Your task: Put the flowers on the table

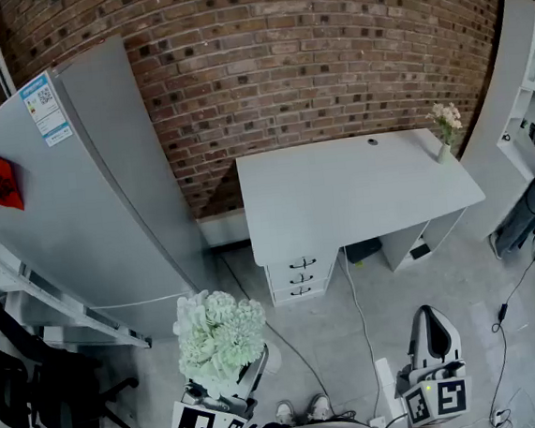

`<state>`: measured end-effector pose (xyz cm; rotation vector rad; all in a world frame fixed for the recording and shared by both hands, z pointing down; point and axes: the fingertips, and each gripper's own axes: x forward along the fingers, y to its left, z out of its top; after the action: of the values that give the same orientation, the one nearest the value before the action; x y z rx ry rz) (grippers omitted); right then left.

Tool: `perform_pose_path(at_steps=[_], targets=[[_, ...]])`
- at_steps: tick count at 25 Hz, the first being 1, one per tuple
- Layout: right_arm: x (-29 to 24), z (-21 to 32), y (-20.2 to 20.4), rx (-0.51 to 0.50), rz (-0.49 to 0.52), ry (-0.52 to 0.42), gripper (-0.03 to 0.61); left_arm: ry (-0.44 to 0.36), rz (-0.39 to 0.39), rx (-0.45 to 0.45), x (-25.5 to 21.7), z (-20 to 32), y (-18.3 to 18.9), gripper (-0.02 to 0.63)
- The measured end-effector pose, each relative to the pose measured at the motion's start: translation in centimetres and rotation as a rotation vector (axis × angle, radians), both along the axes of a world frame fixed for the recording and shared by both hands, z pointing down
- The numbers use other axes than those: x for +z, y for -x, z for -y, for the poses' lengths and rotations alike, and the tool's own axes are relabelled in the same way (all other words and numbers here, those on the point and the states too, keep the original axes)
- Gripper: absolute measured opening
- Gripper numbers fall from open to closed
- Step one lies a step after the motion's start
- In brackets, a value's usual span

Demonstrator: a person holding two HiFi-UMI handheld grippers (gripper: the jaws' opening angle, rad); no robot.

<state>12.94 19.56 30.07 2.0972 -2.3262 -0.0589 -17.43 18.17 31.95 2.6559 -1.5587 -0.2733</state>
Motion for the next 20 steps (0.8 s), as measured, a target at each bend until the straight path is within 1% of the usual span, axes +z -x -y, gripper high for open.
perform_pose_path(at_steps=[4,10,14,20], targets=[[-0.13,-0.08,0.06,0.001,-0.003,0.001,0.015,-0.008,-0.008,-0.01,-0.28,0.09,0.36,0.351],[-0.02,-0.4,0.65,-0.013,-0.001,0.009,0.015,0.0,-0.018,0.003,-0.17,-0.2,0.06,0.351],[-0.08,-0.56,0.5,-0.015,0.009,-0.006,0.016,-0.001,-0.014,0.006,-0.13,-0.38,-0.14,0.351],[0.02,-0.75,0.18,-0.02,0.009,-0.006,0.015,-0.007,-0.008,0.0,-0.31,-0.66,-0.4,0.351]])
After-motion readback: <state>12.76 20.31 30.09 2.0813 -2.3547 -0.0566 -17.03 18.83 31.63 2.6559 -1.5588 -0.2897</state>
